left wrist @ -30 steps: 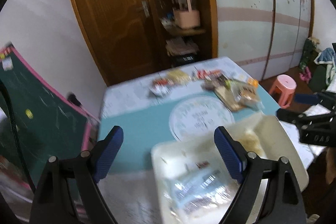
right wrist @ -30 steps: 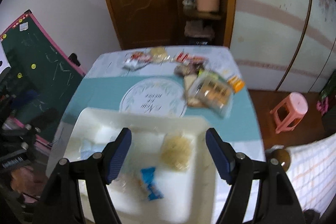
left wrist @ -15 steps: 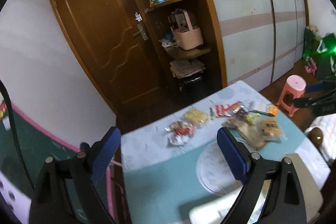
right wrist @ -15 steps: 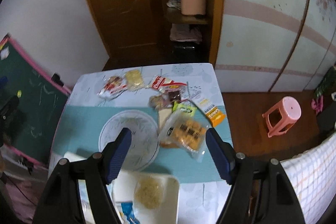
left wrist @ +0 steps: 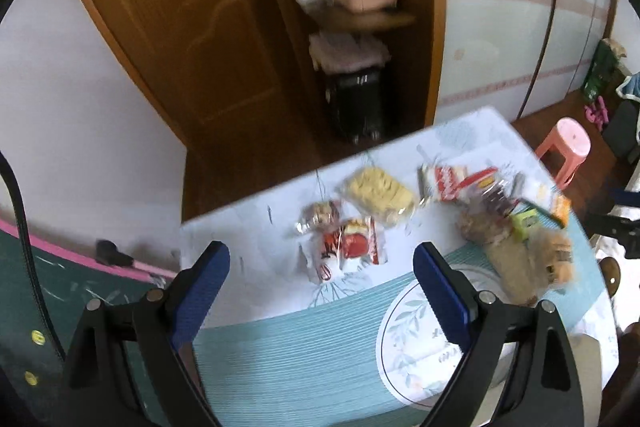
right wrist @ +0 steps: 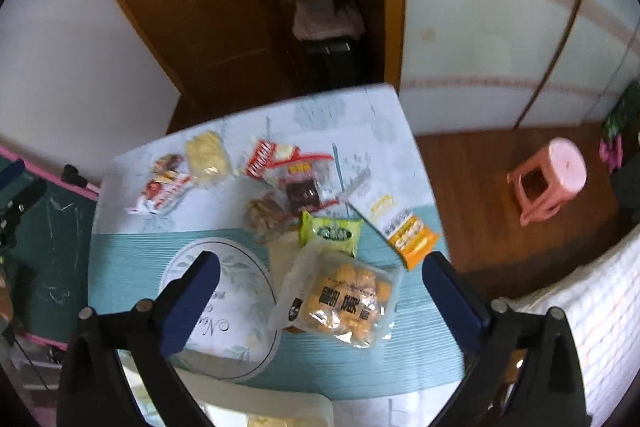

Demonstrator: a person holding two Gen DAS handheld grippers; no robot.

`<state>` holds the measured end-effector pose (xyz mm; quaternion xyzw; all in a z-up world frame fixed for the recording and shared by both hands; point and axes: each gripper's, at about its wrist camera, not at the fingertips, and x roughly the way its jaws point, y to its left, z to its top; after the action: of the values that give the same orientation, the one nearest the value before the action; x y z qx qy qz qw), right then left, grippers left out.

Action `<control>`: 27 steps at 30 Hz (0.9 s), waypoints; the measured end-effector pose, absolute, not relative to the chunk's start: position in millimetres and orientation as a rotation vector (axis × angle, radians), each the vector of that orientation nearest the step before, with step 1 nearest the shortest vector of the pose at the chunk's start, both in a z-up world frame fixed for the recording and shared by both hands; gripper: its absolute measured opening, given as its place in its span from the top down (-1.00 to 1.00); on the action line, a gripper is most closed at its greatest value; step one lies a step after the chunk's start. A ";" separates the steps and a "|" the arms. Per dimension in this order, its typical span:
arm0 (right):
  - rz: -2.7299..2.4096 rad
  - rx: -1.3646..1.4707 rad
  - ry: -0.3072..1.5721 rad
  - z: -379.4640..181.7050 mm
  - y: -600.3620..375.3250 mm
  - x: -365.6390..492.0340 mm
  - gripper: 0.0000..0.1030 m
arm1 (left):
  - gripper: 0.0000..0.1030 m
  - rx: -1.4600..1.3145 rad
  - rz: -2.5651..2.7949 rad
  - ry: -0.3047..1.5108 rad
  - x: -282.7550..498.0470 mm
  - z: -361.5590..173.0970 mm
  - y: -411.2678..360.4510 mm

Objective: Organize snacks
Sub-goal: 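Move both tools back toward the remaining snacks on the table, then grasp the red apple-print bag with the left tool while the right tool grasps the yellow bun package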

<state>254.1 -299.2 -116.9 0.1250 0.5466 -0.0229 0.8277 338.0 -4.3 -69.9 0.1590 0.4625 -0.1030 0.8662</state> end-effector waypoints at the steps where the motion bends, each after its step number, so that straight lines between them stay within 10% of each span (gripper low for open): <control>1: -0.049 0.284 1.177 -126.4 -300.7 256.2 -0.99 | -0.80 0.328 -0.221 0.992 343.7 -82.2 -4.3; 27: -0.087 0.371 1.435 -240.6 -303.0 267.1 -1.00 | -0.80 0.224 -0.167 1.292 423.8 -252.9 -19.8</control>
<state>267.1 -303.0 -240.6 0.1690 0.6533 -0.0394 0.7369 423.8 -19.8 -252.9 0.1038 0.6001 -0.0776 0.7893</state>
